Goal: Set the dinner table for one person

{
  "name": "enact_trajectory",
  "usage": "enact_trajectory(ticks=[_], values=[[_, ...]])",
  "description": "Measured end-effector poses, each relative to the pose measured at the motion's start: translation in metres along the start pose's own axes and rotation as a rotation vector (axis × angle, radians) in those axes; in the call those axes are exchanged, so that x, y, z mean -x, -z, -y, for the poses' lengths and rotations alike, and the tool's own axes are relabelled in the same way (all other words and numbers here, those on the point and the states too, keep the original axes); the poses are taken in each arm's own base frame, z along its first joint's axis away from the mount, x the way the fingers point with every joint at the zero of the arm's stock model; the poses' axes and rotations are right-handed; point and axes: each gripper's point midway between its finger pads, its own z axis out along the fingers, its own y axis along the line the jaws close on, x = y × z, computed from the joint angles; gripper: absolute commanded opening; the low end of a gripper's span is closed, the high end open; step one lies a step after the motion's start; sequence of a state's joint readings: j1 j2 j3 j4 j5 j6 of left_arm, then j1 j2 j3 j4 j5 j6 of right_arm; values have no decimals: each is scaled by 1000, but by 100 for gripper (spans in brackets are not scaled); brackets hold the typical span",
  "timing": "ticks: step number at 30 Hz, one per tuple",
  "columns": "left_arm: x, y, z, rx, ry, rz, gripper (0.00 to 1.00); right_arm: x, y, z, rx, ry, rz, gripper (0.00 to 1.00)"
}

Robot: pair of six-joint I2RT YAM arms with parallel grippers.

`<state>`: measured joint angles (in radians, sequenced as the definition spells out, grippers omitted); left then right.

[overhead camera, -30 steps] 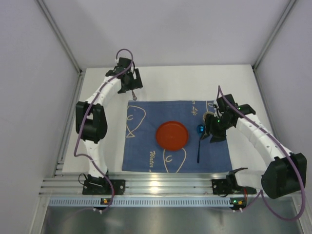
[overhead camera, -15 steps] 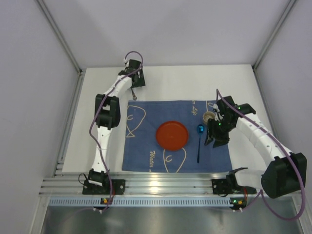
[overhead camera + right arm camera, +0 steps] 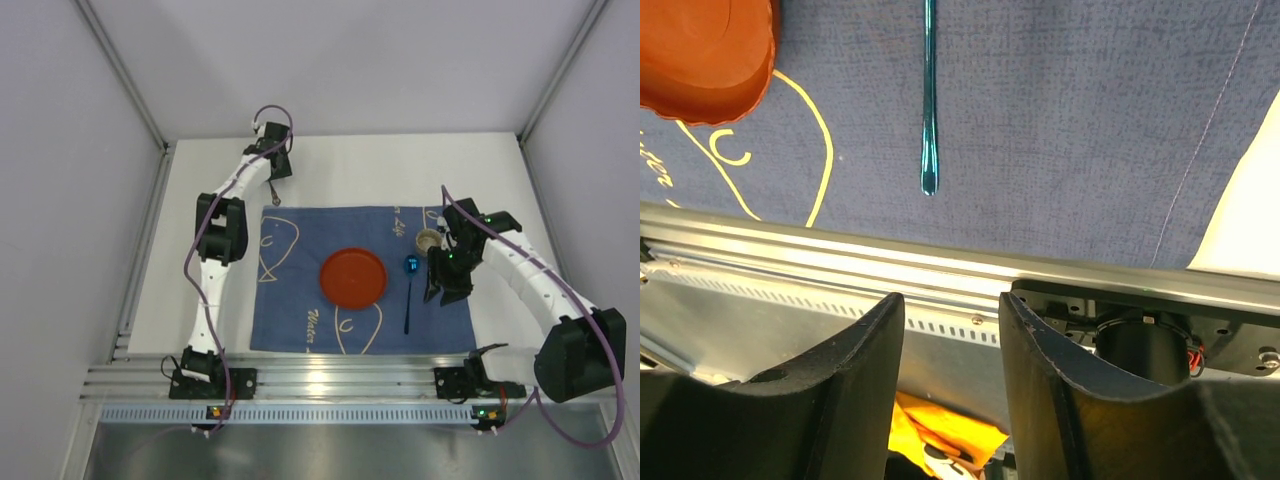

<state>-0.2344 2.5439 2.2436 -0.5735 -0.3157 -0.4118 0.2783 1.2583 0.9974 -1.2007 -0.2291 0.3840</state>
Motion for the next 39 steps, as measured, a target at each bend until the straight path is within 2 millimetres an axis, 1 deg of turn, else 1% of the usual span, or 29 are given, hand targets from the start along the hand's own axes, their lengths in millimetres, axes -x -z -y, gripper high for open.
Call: enact_trajectory(ticks=[2, 3, 6, 7, 8, 9, 10, 11, 16, 19, 21, 23, 25, 28, 29, 31, 32, 33, 34, 35, 37, 38, 39], values=[[-1, -2, -2, 5, 1, 6, 48, 0, -1, 0, -2, -1, -3, 43], [0, -3, -3, 5, 2, 11, 41, 0, -1, 0, -2, -1, -4, 43], [2, -5, -7, 8, 9, 22, 26, 0, -1, 0, -3, -2, -5, 42], [4, -5, -9, 9, 13, 25, 24, 0, -1, 0, -3, -2, -5, 43], [4, -7, -11, 10, 12, 27, 19, 0, -1, 0, -3, -2, -5, 42], [6, -8, -13, 9, 15, 32, 9, 0, -1, 0, -3, -2, -4, 43], [8, -9, -14, 7, 18, 36, 2, 0, -1, 0, -3, -2, -4, 42], [9, -10, -15, 0, 19, 37, 0, 0, -1, 0, -3, -2, -4, 42], [12, -9, -14, -47, 23, 26, 0, 2, -2, 1, -14, -1, -5, 42], [13, -4, -10, -90, 23, 6, 0, 16, 1, -1, -27, 9, 4, 42], [15, 4, -9, -111, 24, -8, 0, 32, 5, -6, -32, 20, 20, 42], [22, 19, -5, -143, 29, -10, 0, 55, 12, -17, -22, 30, 54, 43], [39, 44, 2, -187, 35, 16, 0, 77, 19, -28, -5, 39, 85, 42], [60, 97, 7, -244, 46, 66, 0, 111, 26, -46, 26, 51, 128, 42], [64, 117, 8, -264, 48, 82, 0, 122, 27, -51, 34, 54, 138, 43], [64, 156, 9, -297, 40, 102, 0, 142, 28, -62, 49, 59, 156, 44], [59, 174, 11, -313, 32, 108, 0, 153, 28, -67, 58, 63, 169, 45], [52, 187, 12, -323, 22, 107, 0, 162, 28, -71, 66, 65, 177, 46], [38, 202, 14, -337, 6, 97, 0, 171, 28, -75, 74, 68, 187, 47], [22, 210, 14, -344, -10, 79, 0, 178, 27, -78, 79, 70, 192, 51], [-25, 220, 13, -352, -52, -3, 0, 188, 25, -83, 87, 69, 201, 58], [-49, 221, 13, -353, -74, -43, 0, 191, 23, -84, 90, 65, 201, 65], [-76, 221, 9, -347, -95, -97, 0, 193, 21, -85, 93, 62, 200, 68]])
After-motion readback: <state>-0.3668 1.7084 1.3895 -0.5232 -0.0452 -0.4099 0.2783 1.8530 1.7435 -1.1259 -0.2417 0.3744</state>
